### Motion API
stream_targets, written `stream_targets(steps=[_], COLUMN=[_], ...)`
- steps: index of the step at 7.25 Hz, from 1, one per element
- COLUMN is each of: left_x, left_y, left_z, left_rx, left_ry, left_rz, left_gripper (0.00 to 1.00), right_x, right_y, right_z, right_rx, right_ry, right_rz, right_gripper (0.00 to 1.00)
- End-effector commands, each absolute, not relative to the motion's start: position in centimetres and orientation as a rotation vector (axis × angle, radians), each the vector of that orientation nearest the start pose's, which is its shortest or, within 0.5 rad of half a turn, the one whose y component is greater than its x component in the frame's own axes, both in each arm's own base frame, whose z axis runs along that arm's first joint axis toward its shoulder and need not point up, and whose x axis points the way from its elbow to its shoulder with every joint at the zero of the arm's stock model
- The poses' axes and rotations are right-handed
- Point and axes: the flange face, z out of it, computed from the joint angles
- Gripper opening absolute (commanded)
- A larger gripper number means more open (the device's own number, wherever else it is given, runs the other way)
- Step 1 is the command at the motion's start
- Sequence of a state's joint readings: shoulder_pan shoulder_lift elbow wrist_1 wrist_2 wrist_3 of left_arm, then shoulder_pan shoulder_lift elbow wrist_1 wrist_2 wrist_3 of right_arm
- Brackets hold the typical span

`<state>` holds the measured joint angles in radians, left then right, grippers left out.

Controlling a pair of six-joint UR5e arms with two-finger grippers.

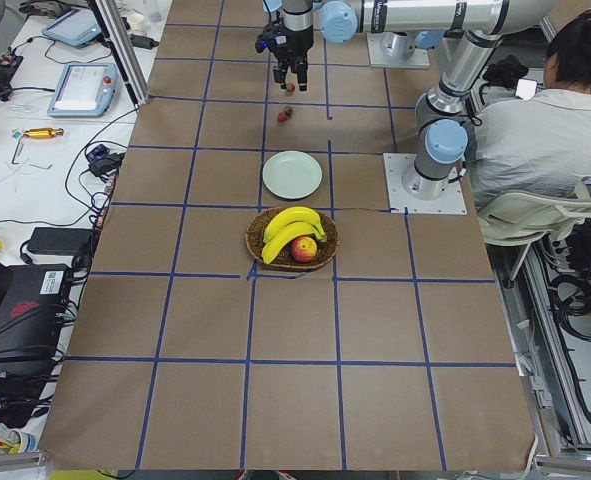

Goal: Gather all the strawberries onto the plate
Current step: 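Return the right gripper to the last strawberry and grasp it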

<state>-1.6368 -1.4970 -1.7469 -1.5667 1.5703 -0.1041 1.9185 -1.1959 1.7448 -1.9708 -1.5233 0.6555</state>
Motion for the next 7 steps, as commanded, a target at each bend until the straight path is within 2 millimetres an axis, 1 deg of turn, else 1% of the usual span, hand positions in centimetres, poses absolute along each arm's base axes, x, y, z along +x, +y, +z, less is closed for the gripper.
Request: stream_targets(steps=[1, 2, 3, 4, 5, 6, 7], left_x=[-16.3, -16.3, -16.3, -16.3, -16.3, -16.3, -16.3], left_y=[-43.9, -43.9, -43.9, -43.9, -43.9, -43.9, -43.9], left_z=[43.7, 43.5, 43.5, 43.5, 43.5, 43.5, 43.5], left_rx=[-0.058, -0.062, -0.062, -0.065, -0.062, -0.062, -0.065], left_ry=[3.129, 3.128, 3.128, 3.128, 3.128, 3.128, 3.129], left_rz=[0.153, 0.163, 0.163, 0.163, 0.163, 0.163, 0.163], left_gripper=[1.0, 1.0, 1.0, 1.0, 1.0, 1.0, 1.0], right_x=[31.1, 31.0, 30.7, 30.5, 30.2, 30.1, 30.1], right_y=[-49.8, -49.5, -48.8, -48.9, -48.7, -48.3, -48.2], right_z=[24.0, 23.5, 22.1, 21.6, 20.5, 19.5, 19.1], right_rx=[0.077, -0.078, -0.124, -0.13, -0.156, -0.248, -0.252], right_ry=[3.149, 3.142, 3.142, 3.164, 3.174, 3.168, 3.17], right_rz=[0.262, 0.279, 0.321, 0.248, 0.226, 0.258, 0.27], right_gripper=[1.0, 1.0, 1.0, 1.0, 1.0, 1.0, 1.0])
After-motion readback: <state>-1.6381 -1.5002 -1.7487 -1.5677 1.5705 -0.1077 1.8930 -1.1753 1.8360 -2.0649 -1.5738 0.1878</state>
